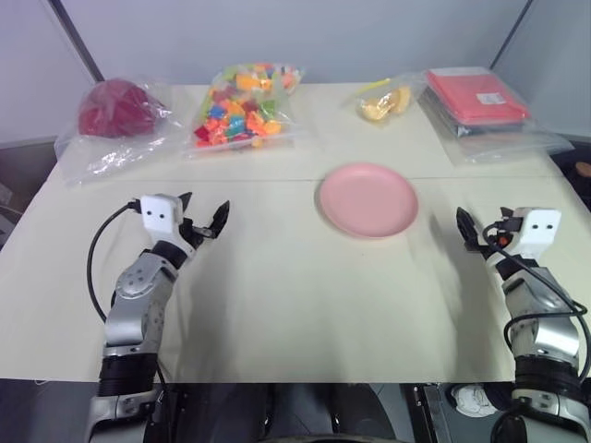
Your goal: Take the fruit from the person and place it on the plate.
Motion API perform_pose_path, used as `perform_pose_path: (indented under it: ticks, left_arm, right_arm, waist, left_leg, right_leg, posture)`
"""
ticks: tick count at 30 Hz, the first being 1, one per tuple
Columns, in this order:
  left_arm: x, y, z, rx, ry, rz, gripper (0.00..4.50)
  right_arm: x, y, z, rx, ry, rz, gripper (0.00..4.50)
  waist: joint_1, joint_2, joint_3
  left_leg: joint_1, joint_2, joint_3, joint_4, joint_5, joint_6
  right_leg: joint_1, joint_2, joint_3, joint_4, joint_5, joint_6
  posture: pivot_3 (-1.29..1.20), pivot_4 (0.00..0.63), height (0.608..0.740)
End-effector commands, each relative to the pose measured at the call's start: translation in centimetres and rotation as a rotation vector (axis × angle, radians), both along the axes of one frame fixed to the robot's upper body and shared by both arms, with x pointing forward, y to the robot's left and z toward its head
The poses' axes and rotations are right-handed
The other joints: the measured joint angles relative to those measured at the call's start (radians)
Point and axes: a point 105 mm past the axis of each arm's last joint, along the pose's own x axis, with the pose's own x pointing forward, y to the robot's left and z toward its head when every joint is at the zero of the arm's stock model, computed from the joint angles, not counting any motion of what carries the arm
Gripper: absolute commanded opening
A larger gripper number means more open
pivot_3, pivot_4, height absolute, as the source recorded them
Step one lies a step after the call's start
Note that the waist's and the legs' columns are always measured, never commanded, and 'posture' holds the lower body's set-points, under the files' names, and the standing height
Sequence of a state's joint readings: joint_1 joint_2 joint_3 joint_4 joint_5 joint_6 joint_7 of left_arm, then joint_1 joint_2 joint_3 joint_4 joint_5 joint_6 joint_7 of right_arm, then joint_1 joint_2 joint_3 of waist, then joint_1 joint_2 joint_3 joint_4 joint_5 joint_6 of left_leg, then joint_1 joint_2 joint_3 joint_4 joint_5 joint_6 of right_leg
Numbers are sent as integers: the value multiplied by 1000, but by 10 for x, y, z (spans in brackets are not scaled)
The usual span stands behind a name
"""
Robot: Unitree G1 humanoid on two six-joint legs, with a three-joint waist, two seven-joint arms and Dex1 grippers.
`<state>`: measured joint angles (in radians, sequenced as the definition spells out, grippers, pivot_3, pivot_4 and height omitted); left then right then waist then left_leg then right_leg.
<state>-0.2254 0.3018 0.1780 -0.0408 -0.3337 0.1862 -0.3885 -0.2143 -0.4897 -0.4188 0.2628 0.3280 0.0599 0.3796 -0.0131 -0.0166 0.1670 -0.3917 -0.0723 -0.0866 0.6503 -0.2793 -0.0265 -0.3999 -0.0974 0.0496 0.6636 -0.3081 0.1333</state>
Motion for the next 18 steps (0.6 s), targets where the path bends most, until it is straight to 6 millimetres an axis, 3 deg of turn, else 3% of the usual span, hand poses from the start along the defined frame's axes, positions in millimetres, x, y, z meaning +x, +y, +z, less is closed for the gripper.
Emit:
perform_pose_path:
  ticks: [1, 18]
  left_arm:
    - [-3, -2, 10, 5, -41, -17, 4500]
    - [0, 1, 14, -14, -61, 10, 4500]
  right_arm:
    - [1, -2, 10, -22, -39, -6, 4462]
    - [2, -5, 8, -21, -43, -9, 4462]
  waist:
    - [0, 0, 0]
    - [0, 0, 0]
  left_leg:
    - [0, 0, 0, 0, 0, 0]
    - [0, 0, 0, 0, 0, 0]
  right_leg:
    - [0, 0, 0, 0, 0, 0]
    - [0, 0, 0, 0, 0, 0]
  posture:
    - [0, 150, 740]
    - [0, 150, 740]
